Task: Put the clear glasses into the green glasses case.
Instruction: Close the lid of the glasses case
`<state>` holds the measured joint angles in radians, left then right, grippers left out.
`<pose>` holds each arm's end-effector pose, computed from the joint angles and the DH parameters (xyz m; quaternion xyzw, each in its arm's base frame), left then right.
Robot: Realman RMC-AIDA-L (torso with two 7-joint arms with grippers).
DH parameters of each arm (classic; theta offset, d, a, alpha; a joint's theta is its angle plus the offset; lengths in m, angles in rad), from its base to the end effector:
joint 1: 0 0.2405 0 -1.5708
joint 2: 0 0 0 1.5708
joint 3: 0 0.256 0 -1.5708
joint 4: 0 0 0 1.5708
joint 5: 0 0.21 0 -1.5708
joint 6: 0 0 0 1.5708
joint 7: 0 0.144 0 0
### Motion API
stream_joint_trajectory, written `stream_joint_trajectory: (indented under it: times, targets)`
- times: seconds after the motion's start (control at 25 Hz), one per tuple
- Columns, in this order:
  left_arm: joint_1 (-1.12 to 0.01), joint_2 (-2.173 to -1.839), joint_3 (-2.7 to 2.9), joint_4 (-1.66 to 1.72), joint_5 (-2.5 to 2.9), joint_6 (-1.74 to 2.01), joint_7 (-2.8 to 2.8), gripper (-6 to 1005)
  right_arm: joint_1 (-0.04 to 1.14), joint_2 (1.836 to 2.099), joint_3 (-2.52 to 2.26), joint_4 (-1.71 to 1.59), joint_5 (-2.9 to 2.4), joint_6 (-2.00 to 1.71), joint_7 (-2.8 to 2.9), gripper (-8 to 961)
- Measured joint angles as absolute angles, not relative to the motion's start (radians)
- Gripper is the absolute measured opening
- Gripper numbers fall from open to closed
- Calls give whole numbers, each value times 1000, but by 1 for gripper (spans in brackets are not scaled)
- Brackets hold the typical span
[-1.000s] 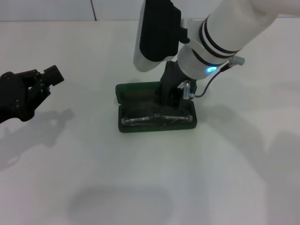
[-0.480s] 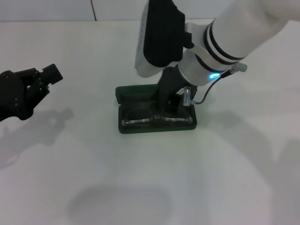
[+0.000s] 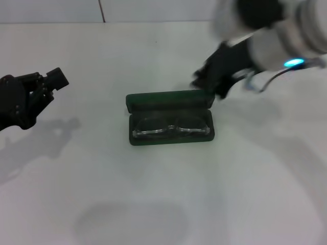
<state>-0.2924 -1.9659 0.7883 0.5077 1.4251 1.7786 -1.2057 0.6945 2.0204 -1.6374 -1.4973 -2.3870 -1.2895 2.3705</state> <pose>-0.2978 0.2704 0.0626 -0.8496 -0.1980 -0.4422 0.2084 0.0720 0.3659 -0.0221 -0.9784 0.0356 -0.0733 0.1899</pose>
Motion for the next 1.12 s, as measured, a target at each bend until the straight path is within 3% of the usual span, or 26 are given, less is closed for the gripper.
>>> stream_joint_trajectory:
  times: [0.28, 0.44, 0.64, 0.76, 0.92, 1.12]
  targets:
    - [-315, -1966, 789, 513, 1423, 1798, -1214, 96, 424, 2017, -1286, -1671, -2250, -1299, 2238, 149]
    - [-359, -1971, 791, 514, 1423, 1811, -1244, 97, 330, 2017, -1109, -1633, -2074, -1343, 2119, 149]
    - [-426, -1989, 799, 524, 1456, 1793, -1254, 99, 293, 2018, -969, -1490, -1900, -1390, 2008, 149]
    - [-522, -2003, 802, 521, 1561, 1721, -1294, 130, 269, 2016, -920, -1414, -1828, -1397, 1949, 149]
    - [-661, -2043, 802, 517, 1711, 1565, -1343, 161, 249, 2016, -901, -1366, -1815, -1401, 1917, 149]
    - [-733, -2082, 808, 512, 1832, 1408, -1381, 161, 247, 2016, -895, -1298, -1813, -1404, 1888, 149]
